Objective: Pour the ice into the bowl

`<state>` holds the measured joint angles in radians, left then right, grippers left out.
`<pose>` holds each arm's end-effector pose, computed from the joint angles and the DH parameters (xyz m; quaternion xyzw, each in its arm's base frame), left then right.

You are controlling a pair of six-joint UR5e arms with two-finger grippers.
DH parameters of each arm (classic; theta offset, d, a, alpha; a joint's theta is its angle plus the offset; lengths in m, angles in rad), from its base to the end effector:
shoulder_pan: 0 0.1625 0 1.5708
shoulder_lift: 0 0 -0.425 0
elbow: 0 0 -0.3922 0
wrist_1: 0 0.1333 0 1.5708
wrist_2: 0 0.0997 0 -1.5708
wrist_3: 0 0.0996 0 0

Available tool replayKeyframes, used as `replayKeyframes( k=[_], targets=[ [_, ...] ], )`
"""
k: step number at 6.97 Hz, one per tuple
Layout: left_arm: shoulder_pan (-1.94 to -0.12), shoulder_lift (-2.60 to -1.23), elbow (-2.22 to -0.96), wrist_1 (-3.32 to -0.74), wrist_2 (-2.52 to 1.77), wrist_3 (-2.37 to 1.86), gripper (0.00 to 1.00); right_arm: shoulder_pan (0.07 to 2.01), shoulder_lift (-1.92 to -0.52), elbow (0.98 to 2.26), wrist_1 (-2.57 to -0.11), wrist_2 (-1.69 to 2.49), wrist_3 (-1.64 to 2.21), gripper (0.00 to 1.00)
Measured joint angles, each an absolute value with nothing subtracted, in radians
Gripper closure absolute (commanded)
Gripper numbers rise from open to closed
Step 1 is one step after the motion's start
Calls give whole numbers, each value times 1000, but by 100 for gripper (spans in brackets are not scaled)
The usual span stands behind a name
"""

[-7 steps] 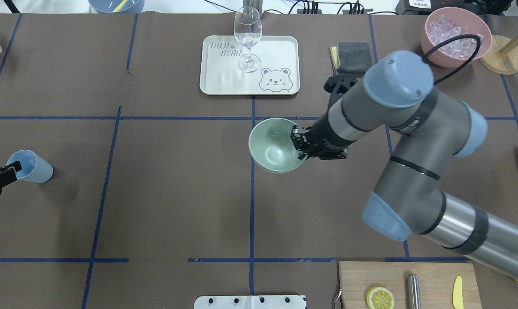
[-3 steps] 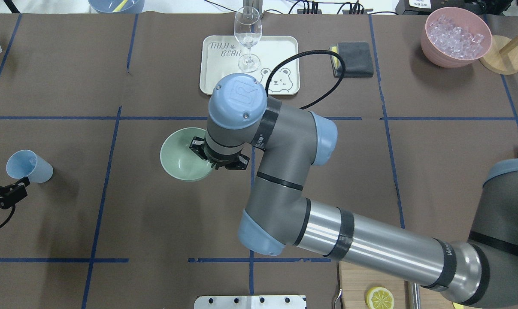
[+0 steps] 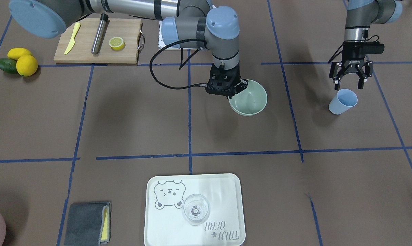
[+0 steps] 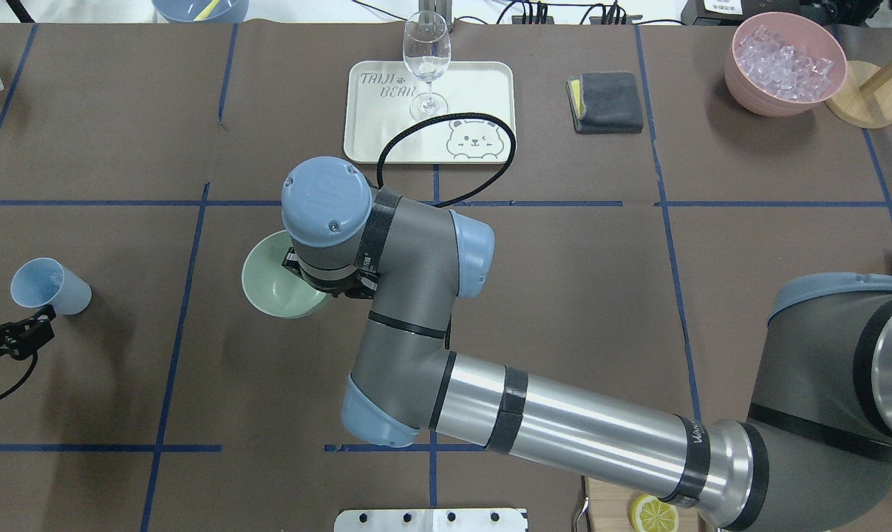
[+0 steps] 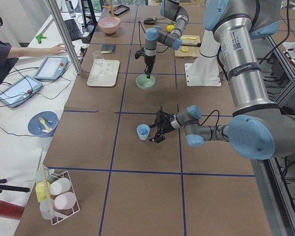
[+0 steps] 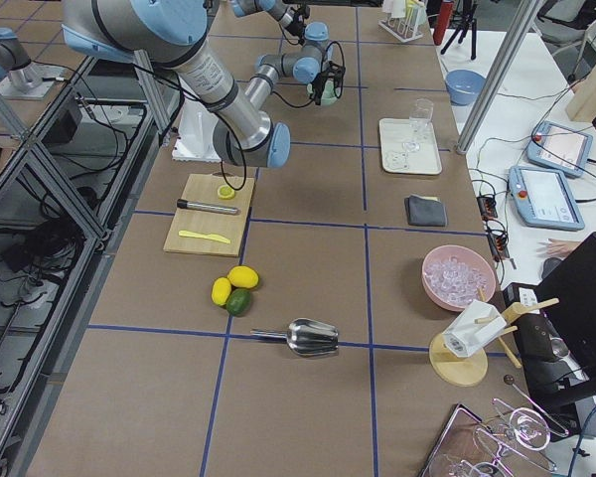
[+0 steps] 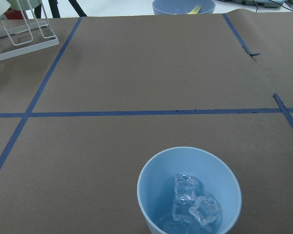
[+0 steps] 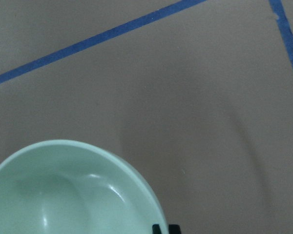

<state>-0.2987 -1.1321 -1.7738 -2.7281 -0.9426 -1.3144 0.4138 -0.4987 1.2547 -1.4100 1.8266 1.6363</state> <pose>0.2544 -0.2791 0.6081 0.3820 0.3309 -0.1554 0.8488 -0.6851 -0.4189 0.0762 -0.0366 -0.4521 0.1563 0.8774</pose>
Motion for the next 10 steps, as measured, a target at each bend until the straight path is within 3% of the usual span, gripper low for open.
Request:
replayKeyframes(
  k=[1,2,3,4,8,10],
  targets=[
    [-298,-1150,-1754,-2729,-932,-1315,0,412,-491,1224,-1398,1802,1634,100],
    [-298,-1161,-1742,-2729,-925,-1314,0,412,-490,1201,-1392,1774,1630,71],
    [-298,-1179,-1724,-2729,-914,-1314,0,411,-491,1181,-1384,1756,1627,15],
    [-298,-1207,-1695,-2729,-901,-1313,0,410,-494,1170,-1377,1749,1626,0],
    [-298,-1263,-1652,-2729,-864,-1308,0,404,-497,1174,-1375,1750,1629,0],
    [-298,-1277,-1644,-2730,-858,-1304,2,404,-549,1267,-1401,1766,1628,0]
  ],
)
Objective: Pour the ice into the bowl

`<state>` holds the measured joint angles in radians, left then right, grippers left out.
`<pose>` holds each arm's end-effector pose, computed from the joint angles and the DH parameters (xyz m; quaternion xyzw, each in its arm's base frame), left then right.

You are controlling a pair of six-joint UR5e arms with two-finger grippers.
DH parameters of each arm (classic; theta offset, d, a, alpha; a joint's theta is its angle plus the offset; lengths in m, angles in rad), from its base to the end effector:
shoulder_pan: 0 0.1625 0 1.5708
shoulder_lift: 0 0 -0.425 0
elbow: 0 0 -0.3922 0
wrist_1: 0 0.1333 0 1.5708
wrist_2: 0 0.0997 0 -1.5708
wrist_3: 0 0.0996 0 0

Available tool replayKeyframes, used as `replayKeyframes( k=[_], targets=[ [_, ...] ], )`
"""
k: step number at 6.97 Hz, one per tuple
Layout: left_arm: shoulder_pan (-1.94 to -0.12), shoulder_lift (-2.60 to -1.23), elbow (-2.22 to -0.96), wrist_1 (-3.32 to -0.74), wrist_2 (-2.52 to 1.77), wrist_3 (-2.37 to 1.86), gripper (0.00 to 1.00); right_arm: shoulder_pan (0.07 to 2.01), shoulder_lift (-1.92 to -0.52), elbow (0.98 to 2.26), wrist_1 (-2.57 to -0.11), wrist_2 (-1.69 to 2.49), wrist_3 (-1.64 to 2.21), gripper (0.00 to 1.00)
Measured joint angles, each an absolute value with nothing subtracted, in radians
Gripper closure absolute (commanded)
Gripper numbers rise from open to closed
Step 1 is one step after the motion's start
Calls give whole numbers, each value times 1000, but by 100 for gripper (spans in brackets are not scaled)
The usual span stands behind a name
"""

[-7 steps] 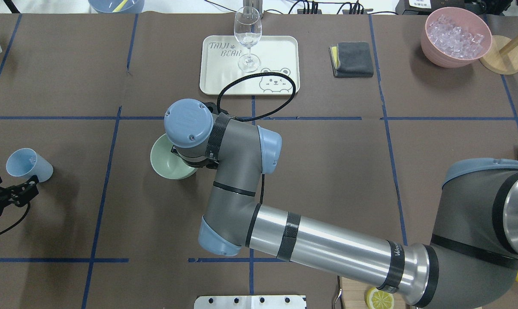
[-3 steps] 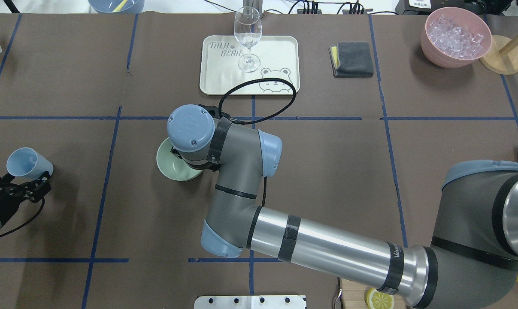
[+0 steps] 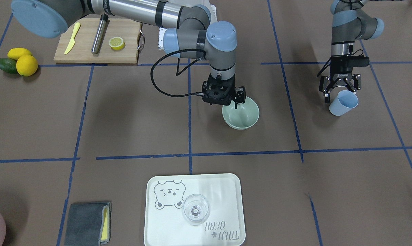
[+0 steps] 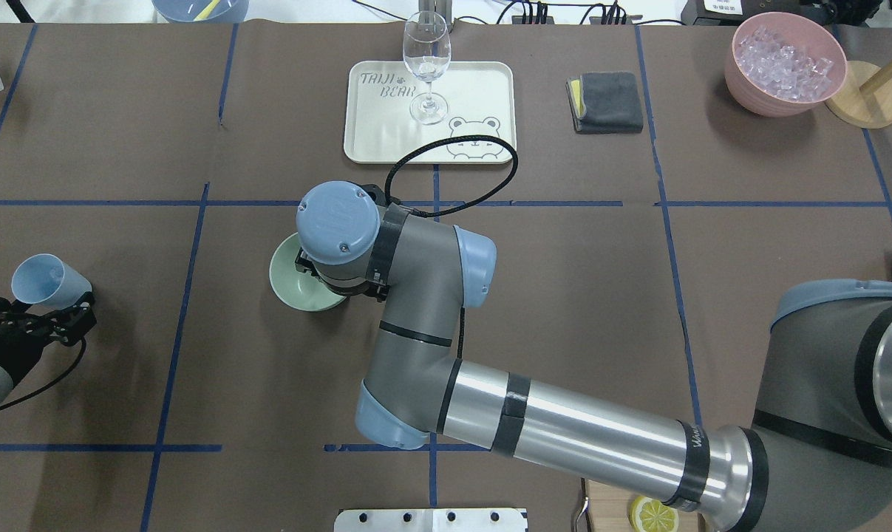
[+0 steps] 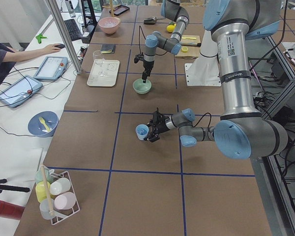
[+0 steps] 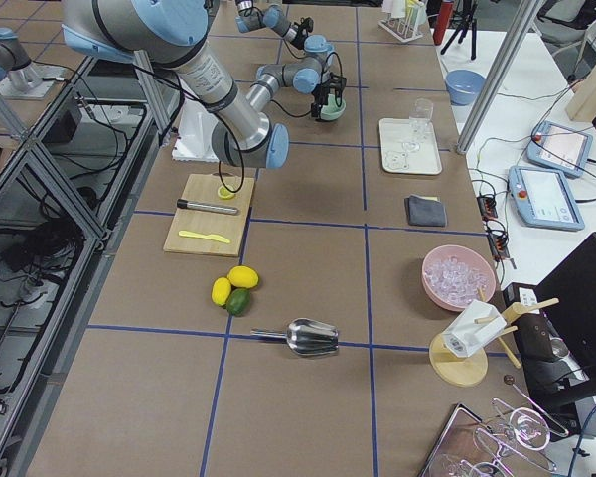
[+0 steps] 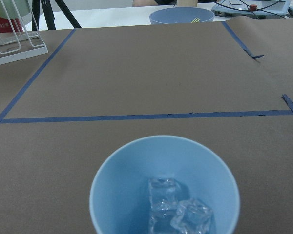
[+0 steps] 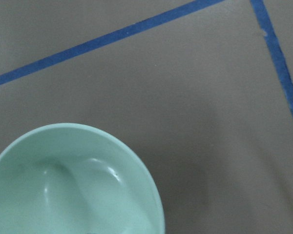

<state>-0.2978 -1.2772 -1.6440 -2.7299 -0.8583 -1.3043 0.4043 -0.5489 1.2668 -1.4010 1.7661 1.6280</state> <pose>0.3045 -0.3010 0.6191 0.4168 0.3205 -0.1708 0.8333 -0.6876 -0.4182 0.1106 -0.0129 -0.4362 0.1648 0.8846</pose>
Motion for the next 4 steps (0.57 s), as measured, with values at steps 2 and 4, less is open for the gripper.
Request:
replayKeyframes(
  k=[2,4],
  targets=[
    [-299,-1279,-1635,-2730,-858,-1302,2,409,-628,1442,-1527,1775,1573,0],
    [-306,-1282,-1622,-2731,-858,-1300,2,431,-727,1582,-1587,1777,1499,0]
  ],
)
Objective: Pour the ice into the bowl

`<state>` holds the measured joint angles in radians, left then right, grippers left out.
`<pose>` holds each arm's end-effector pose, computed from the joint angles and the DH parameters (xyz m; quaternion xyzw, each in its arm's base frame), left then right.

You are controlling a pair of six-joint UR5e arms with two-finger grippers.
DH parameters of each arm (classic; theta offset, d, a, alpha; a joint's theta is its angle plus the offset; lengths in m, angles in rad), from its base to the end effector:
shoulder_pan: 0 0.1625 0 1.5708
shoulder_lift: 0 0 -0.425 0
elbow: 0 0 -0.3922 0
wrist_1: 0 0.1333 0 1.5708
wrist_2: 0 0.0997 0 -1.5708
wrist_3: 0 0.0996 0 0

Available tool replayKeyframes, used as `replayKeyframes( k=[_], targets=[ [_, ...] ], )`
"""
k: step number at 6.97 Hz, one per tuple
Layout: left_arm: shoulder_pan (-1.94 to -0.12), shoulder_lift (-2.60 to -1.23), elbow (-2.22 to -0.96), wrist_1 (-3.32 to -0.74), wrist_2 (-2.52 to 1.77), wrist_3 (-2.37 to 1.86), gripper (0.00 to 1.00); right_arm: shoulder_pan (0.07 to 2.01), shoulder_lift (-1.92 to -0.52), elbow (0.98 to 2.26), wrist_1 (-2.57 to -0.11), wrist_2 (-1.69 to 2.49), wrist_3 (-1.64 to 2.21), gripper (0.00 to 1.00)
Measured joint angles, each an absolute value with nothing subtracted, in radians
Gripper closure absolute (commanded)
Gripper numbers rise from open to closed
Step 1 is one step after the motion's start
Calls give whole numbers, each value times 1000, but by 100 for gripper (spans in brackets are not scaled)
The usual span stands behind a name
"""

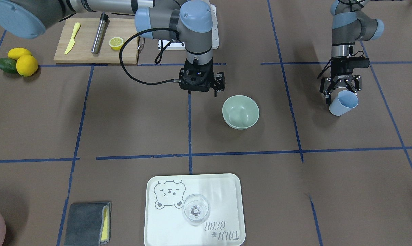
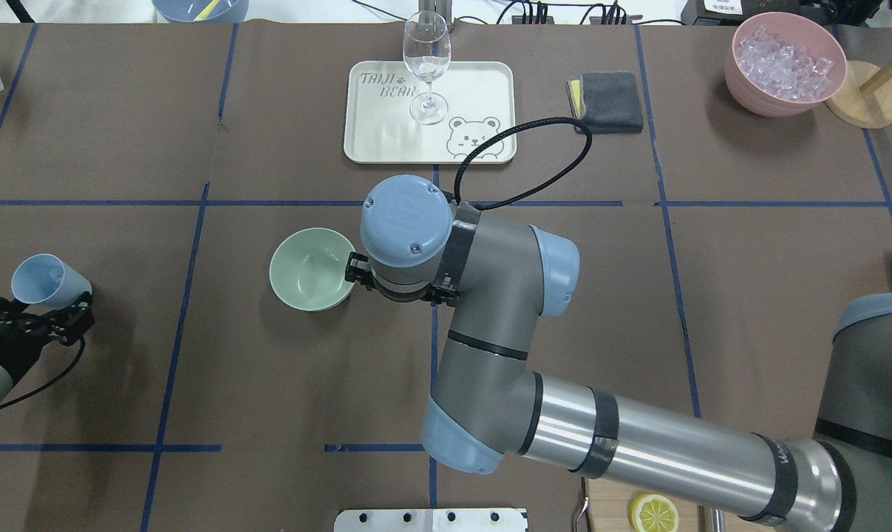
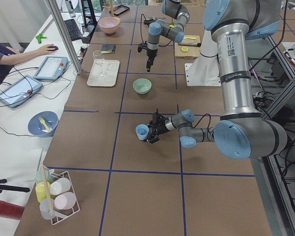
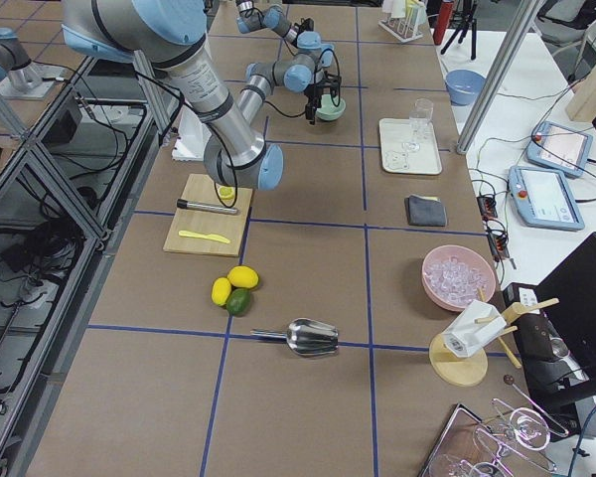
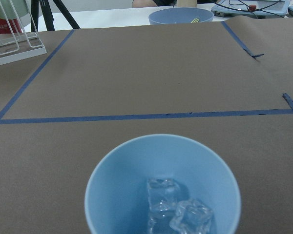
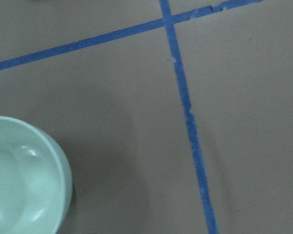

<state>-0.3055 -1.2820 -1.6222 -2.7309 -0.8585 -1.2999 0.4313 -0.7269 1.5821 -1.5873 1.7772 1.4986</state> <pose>0.3032 -0.3036 0.6282 0.4179 0.3113 -0.1697 0.8364 -0.6015 -0.4011 0.1400 0.0098 -0.4157 0.1210 0.9014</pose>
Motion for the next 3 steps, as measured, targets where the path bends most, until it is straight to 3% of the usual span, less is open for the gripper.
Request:
replayKeyframes(
  k=[3],
  targets=[
    [-351,-1297,-1598,-2737,-860,-1267,3,474,-825,1671,-1599,1778,1421,0]
  ],
)
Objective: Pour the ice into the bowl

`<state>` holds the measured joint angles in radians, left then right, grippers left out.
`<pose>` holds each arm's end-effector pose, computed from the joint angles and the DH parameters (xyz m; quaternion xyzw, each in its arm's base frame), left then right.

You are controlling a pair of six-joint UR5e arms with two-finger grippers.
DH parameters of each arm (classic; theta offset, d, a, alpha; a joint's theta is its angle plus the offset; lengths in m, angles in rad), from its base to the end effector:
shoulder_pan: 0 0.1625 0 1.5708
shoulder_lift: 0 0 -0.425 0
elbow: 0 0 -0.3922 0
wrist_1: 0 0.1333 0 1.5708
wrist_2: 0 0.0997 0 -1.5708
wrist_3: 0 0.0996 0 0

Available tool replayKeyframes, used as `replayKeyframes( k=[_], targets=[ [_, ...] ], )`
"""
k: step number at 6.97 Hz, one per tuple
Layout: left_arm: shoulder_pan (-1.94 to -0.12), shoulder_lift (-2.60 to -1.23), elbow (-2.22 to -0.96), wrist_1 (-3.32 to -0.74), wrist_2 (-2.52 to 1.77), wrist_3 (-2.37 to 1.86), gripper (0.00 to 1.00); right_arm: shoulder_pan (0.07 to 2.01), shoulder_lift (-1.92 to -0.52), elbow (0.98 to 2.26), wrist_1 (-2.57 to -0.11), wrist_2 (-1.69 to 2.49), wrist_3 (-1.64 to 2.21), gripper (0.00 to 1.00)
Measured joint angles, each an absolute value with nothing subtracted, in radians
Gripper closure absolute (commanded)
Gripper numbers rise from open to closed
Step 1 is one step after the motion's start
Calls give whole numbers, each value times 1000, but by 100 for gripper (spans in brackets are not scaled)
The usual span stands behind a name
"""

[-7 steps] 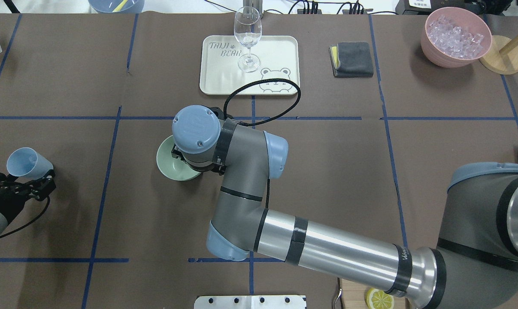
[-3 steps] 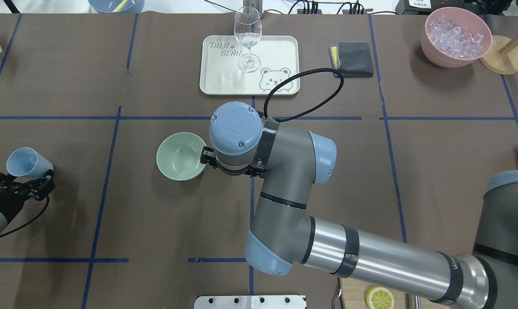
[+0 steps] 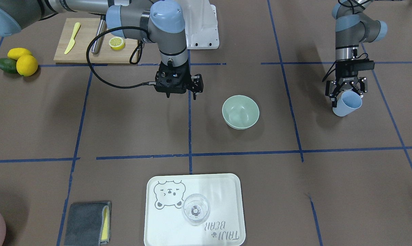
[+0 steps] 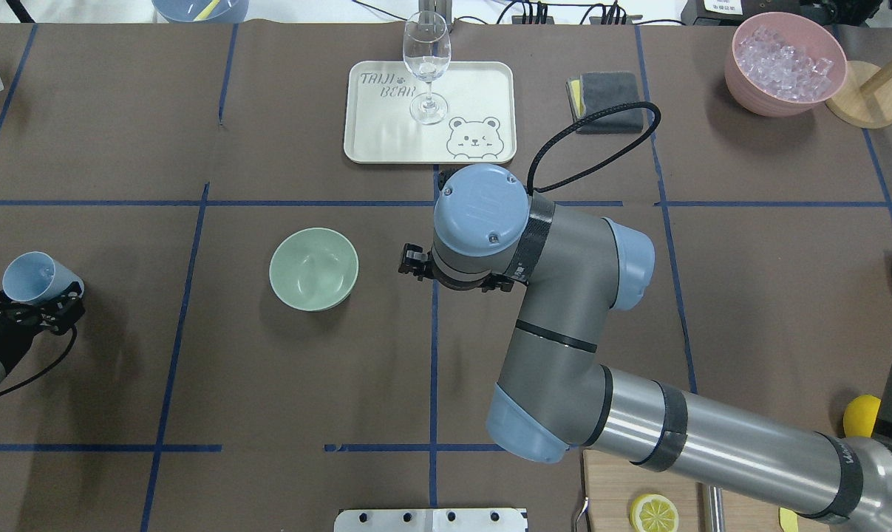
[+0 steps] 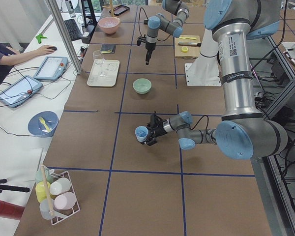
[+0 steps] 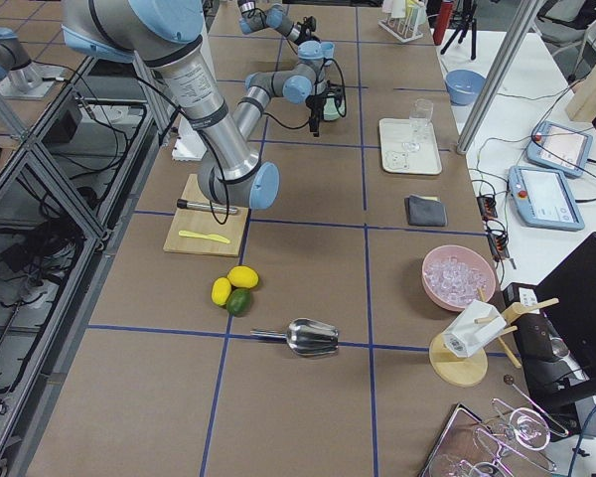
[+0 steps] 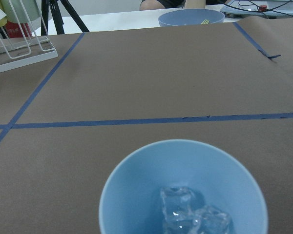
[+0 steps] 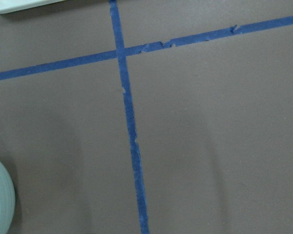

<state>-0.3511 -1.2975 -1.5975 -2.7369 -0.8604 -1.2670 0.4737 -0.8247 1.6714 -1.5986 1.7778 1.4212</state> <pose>0.2944 -0.3190 0.6339 0.4289 0.2937 -0.1741 0.8363 -0.5604 -0.4141 0.1746 0.0312 -0.4060 0.1066 0.9071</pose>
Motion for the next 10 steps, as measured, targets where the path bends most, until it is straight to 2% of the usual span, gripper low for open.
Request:
replayKeyframes(
  k=[1,2,3,5,7,10],
  targets=[
    [-363,-1320,-1591,-2743,-860,-1244,10,484,-834,1675,-1599,1778,1410,0],
    [-369,-1343,-1579,-2746,-861,-1231,51,492,-844,1677,-1599,1778,1396,0],
    [-375,-1359,-1568,-2748,-863,-1227,100,497,-852,1678,-1598,1778,1388,0],
    [-408,-1374,-1575,-2791,-881,-1153,100,500,-856,1678,-1597,1777,1382,0],
    [-491,-1375,-1655,-2832,-970,-972,100,501,-869,1683,-1591,1780,1380,0],
    [-532,-1453,-1788,-2676,-1019,-819,100,499,-961,1781,-1540,1780,1380,0]
  ],
)
